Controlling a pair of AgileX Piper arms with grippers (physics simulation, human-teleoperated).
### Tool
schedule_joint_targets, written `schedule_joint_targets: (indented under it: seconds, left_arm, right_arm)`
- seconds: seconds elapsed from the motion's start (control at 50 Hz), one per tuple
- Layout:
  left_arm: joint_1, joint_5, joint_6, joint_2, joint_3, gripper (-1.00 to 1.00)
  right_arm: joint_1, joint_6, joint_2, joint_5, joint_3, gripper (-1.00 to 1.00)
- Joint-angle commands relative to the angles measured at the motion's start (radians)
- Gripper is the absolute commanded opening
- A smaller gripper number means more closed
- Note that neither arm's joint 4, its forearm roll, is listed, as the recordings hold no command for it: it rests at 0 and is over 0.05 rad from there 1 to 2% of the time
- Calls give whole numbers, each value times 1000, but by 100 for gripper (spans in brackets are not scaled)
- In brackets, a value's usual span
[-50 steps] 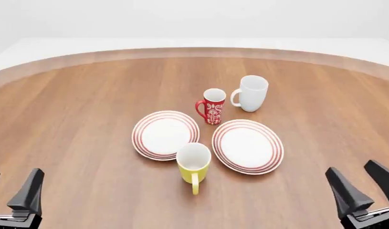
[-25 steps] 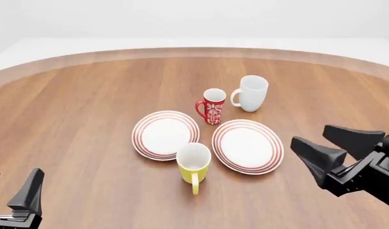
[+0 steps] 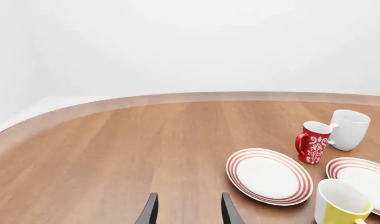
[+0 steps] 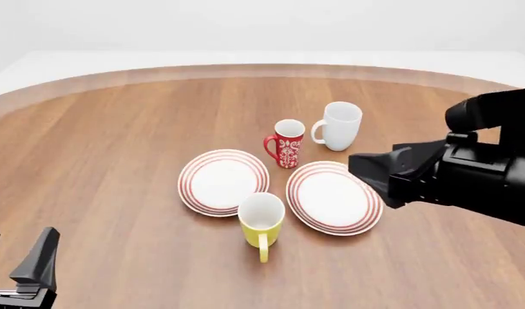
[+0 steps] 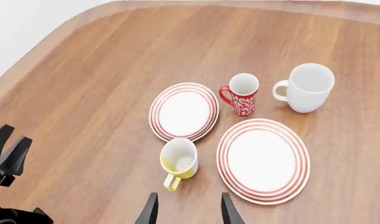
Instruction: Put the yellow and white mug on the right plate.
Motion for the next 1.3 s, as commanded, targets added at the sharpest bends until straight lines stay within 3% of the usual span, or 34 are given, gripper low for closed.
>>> schedule_joint_targets:
  seconds: [0.02, 0.16, 0.28, 0.64, 1.04, 1.3]
  left_arm:
    - [0, 0, 0, 0, 0, 100]
    - [0, 0, 0, 0, 0, 100]
    - [0, 0, 0, 0, 0, 100]
    - [0, 0, 0, 0, 0, 100]
    - [0, 0, 0, 0, 0, 100]
    - [0, 0, 0, 0, 0, 100]
  right_arm:
    - [67, 73, 88, 70, -89, 100]
    - [117, 119, 106, 70, -97, 100]
    - [147, 74, 123, 73, -123, 100]
    - [147, 74, 123, 74, -123, 100]
    - [235, 150, 283, 134, -282, 100]
    - [275, 203, 346, 128, -311, 100]
